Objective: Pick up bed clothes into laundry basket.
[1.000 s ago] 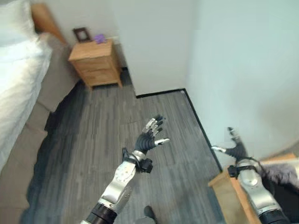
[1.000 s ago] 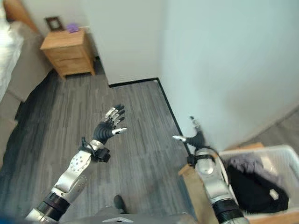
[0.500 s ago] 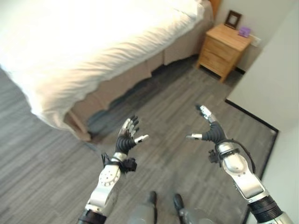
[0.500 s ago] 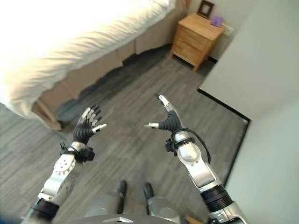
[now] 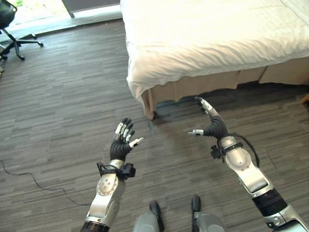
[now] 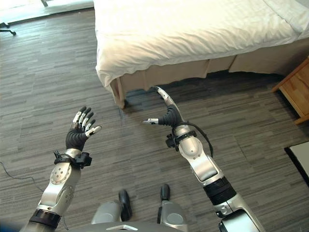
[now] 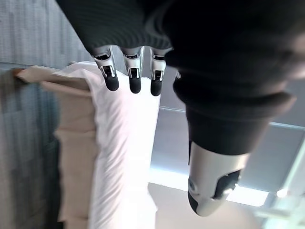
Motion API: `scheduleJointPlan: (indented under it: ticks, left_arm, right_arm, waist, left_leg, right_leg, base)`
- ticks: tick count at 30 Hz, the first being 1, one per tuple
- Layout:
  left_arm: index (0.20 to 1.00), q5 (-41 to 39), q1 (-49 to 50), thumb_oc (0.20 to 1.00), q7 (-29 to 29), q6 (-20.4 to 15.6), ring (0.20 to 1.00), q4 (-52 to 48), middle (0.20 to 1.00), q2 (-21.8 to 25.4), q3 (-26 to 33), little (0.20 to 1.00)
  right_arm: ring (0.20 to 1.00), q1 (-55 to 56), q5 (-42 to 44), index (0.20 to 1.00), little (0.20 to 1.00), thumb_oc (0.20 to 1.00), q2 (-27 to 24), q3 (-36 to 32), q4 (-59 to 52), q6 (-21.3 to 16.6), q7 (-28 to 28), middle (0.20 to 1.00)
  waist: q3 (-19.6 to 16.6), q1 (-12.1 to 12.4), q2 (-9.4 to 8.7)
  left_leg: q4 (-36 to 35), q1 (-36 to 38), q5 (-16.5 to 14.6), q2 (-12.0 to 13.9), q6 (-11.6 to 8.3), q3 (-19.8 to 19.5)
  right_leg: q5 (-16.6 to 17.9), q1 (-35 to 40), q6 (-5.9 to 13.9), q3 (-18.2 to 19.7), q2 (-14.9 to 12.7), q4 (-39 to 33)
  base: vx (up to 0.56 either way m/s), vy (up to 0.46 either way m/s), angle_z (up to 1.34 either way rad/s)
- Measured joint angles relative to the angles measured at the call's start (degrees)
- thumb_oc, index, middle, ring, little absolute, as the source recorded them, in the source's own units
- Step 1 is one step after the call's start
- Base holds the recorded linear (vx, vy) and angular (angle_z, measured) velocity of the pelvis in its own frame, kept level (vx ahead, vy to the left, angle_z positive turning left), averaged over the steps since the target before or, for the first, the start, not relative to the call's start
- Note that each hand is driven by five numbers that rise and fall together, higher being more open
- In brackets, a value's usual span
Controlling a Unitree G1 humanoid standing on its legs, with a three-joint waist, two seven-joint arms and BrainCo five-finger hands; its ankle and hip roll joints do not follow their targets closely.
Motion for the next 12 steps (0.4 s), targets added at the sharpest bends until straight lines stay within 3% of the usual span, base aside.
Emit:
scheduleJointPlan:
  ticks: [6,8,9,11,12]
  left_arm:
    - [1.000,0.3,3.4,1.000,1.4,0.0,1.000,-1.8,1.000,-0.2,5.6,1.000]
    - [1.000,0.3,3.7,1.000,1.3,0.0,1.000,-2.9,1.000,0.5,5.4,1.000]
    - [1.000,0.4,4.0,1.000,1.1,0.0,1.000,-3.5,1.000,1.1,5.0,1.000]
    - [1.000,0.5,4.4,1.000,0.2,0.0,1.000,-4.7,1.000,3.5,4.3,1.000]
    - [1.000,0.6,4.9,1.000,-0.3,0.1,1.000,-4.6,1.000,4.7,4.2,1.000]
  right_arm:
    - [1.000,5.9,4.6,1.000,1.000,1.000,2.5,-2.2,0.6,-0.5,1.8,1.000]
    - [1.000,7.8,5.0,1.000,1.000,1.000,2.6,-3.0,0.7,-1.1,2.5,1.000]
    - [1.000,9.8,6.3,1.000,1.000,1.000,2.7,-3.1,0.8,-1.1,2.7,1.000]
    - [1.000,12.2,6.7,1.000,1.000,1.000,3.7,-2.6,0.8,-1.2,3.1,1.000]
    - [1.000,11.9,6.7,1.000,1.000,1.000,4.1,-2.3,0.8,-1.1,3.7,1.000]
  waist:
    - [-0.2,2.0,-0.43]
    - [-0.3,2.0,-0.61]
    - [-0.3,1.4,-0.50]
    - [-0.7,0.2,-1.26]
    - [-0.9,0.6,-1.71]
  left_leg:
    - [-6.2,3.0,1.9,-4.1,2.55,-5.8]
    - [-6.3,2.4,2.7,-4.9,3.52,-8.5]
    - [-6.3,2.3,3.4,-4.9,4.54,-11.4]
    - [-6.3,1.1,4.2,-4.6,4.85,-13.6]
    - [-6.3,1.1,4.4,-4.7,4.66,-13.2]
  right_leg:
    - [-1.1,2.8,3.97,-4.4,-3.7,1.4]
    - [-1.9,2.4,5.04,-4.0,-4.8,4.3]
    - [-2.9,0.4,5.92,0.0,-5.0,9.7]
    - [-4.2,-1.3,6.86,9.7,-4.7,11.3]
    - [-3.9,-1.3,6.48,10.3,-5.3,9.6]
  base:
    - [-0.02,0.032,0.57]
    - [-0.10,-0.005,0.85]
    - [-0.05,-0.030,0.92]
    - [0.01,-0.040,0.89]
    - [0.03,-0.021,0.53]
